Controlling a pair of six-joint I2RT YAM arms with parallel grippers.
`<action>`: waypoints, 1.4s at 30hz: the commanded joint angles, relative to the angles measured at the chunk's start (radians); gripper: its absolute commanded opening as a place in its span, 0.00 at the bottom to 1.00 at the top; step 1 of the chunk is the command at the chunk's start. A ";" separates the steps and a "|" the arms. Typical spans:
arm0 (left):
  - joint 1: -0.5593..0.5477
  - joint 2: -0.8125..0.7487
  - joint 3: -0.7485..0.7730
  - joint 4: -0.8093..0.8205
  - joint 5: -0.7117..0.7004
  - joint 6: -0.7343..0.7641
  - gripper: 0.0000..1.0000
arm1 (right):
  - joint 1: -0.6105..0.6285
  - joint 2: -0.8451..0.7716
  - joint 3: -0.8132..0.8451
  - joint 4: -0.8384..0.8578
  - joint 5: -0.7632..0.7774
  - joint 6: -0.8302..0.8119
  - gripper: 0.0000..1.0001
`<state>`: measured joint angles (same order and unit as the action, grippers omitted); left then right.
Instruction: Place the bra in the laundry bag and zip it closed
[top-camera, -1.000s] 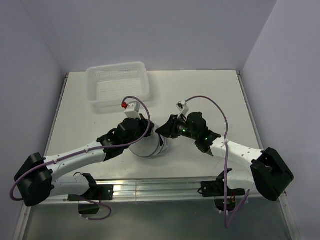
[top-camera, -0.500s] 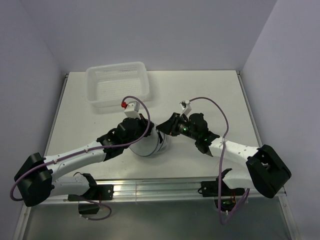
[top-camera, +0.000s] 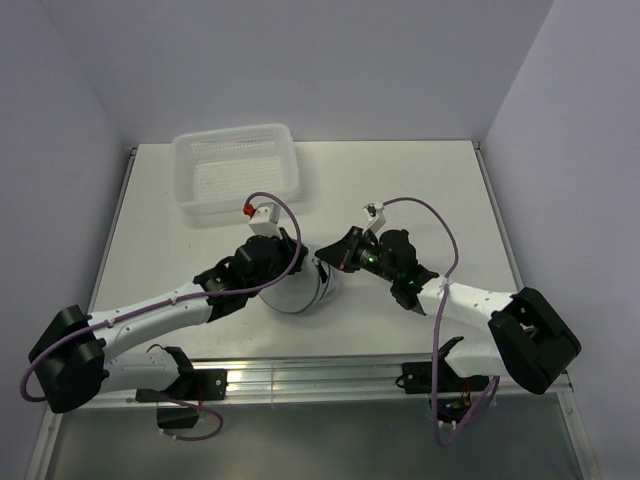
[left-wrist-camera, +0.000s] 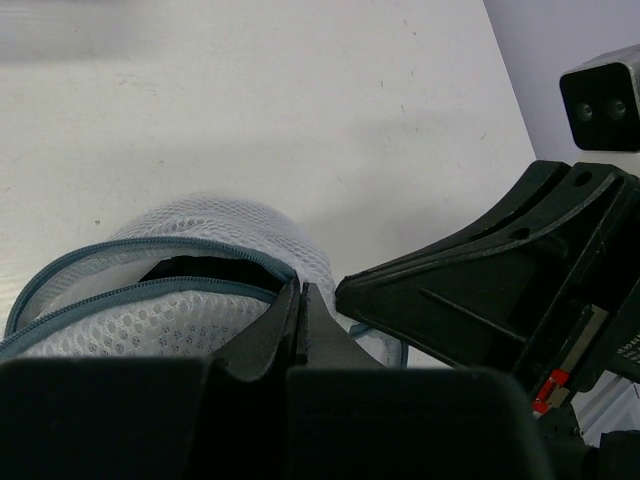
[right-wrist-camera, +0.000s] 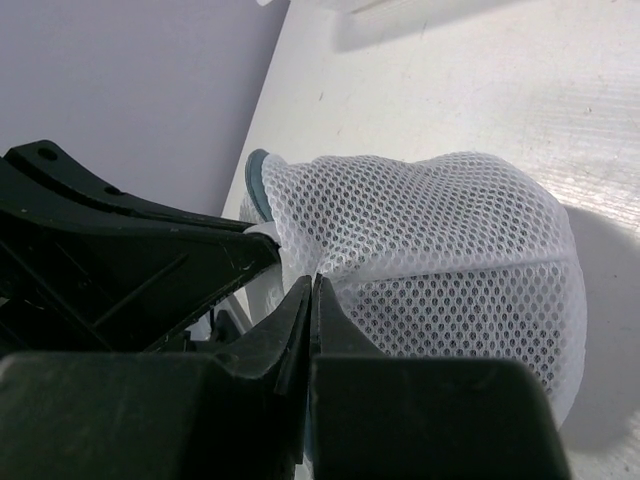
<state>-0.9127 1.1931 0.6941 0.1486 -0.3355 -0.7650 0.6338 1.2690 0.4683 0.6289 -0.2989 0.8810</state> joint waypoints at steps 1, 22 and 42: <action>0.017 0.006 0.051 0.014 0.000 0.036 0.00 | -0.005 -0.043 -0.017 0.048 -0.002 -0.025 0.00; 0.049 0.080 0.200 0.017 0.293 0.104 0.34 | 0.113 -0.436 -0.148 -0.332 0.213 -0.068 0.63; -0.029 -0.171 -0.053 -0.023 0.103 -0.138 0.62 | -0.260 -0.235 0.026 -0.321 0.117 -0.010 0.87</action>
<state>-0.9031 1.0546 0.6506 0.0486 -0.1890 -0.8417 0.3775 0.9791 0.4725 0.2077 -0.1020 0.7898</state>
